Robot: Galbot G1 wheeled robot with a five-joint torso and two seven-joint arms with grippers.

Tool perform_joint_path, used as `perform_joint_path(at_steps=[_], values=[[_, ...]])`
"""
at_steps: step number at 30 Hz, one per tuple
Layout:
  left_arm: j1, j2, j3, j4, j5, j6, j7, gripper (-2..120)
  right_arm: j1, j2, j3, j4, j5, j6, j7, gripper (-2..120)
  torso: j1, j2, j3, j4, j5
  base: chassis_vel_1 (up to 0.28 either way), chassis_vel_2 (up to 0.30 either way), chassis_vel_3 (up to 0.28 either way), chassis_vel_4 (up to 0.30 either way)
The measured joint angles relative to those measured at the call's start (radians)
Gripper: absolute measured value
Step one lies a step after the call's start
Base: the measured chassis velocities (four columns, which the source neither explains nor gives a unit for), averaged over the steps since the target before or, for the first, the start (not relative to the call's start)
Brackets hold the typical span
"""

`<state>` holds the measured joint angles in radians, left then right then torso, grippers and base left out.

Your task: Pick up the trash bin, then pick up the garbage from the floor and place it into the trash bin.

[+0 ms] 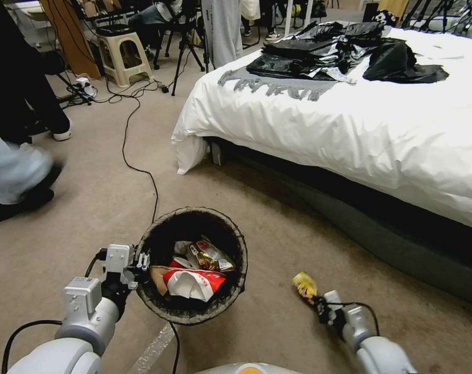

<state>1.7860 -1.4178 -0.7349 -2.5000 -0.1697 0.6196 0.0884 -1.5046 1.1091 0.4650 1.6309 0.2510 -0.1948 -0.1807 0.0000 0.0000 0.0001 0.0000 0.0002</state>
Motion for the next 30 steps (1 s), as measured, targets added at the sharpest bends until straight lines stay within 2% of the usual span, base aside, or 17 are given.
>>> perform_joint_path(at_steps=[2,3,5,6,9,10,14,15,18,19,23,30], values=[[0.000,0.002,0.003,0.000,-0.002,0.000,-0.001,1,-0.047,-0.040,0.063,0.123,0.037,0.006,-0.004,0,0.000,0.000,0.000,0.0000,-0.0003,0.000,0.000,0.000,0.000],[0.000,0.002,0.003,0.000,-0.002,0.000,-0.001,1,-0.047,-0.040,0.063,0.123,0.037,0.006,-0.004,0,0.000,0.000,0.000,0.0000,-0.0003,0.000,0.000,0.000,0.000],[-0.002,0.004,0.008,0.000,-0.002,0.000,-0.001,1,-0.087,-0.067,0.117,0.232,0.077,0.010,-0.014,0,0.000,0.000,0.000,-0.0001,-0.0003,0.000,0.000,0.000,0.000],[-0.002,0.004,0.008,0.000,-0.002,0.000,-0.001,1,-0.087,-0.067,0.117,0.232,0.077,0.010,-0.014,0,0.000,0.000,0.000,-0.0001,-0.0003,0.000,0.000,0.000,0.000],[-0.005,0.003,0.014,0.000,0.000,0.000,-0.001,1,-0.118,-0.086,0.168,0.371,0.153,0.020,-0.028,0,0.000,0.000,0.000,-0.0002,-0.0001,0.000,0.000,0.000,0.000],[-0.005,0.003,0.014,0.000,0.000,0.000,-0.001,1,-0.118,-0.086,0.168,0.371,0.153,0.020,-0.028,0,0.000,0.000,0.000,-0.0002,-0.0001,0.000,0.000,0.000,0.000],[-0.002,0.000,0.020,0.000,0.004,0.001,-0.001,1,-0.120,-0.105,0.185,0.556,0.228,-0.002,-0.028,0,0.000,0.000,0.000,0.0000,-0.0003,0.000,0.000,0.000,0.000],[-0.002,0.000,0.020,0.000,0.004,0.001,-0.001,1,-0.120,-0.105,0.185,0.556,0.228,-0.002,-0.028,0,0.000,0.000,0.000,0.0000,-0.0003,0.000,0.000,0.000,0.000],[-0.002,0.007,0.019,0.000,0.003,0.001,-0.001,1,-0.085,-0.121,0.116,0.657,0.234,-0.053,0.011,0,0.000,0.000,0.000,0.0000,-0.0003,0.000,0.000,0.000,0.000],[-0.002,0.007,0.019,0.000,0.003,0.001,-0.001,1,-0.085,-0.121,0.116,0.657,0.234,-0.053,0.011,0,0.000,0.000,0.000,0.0000,-0.0003,0.000,0.000,0.000,0.000],[-0.006,0.019,0.019,0.000,0.001,0.003,-0.001,1,0.012,-0.150,-0.034,0.755,0.255,-0.135,0.103,0,0.000,0.000,0.000,0.0002,-0.0004,0.000,0.000,0.000,0.000],[-0.009,0.021,0.027,0.000,0.001,0.008,-0.001,1,0.102,-0.187,-0.134,0.796,0.308,-0.209,0.101,0,0.000,0.000,0.000,0.0000,-0.0003,0.000,0.000,0.000,0.000]])
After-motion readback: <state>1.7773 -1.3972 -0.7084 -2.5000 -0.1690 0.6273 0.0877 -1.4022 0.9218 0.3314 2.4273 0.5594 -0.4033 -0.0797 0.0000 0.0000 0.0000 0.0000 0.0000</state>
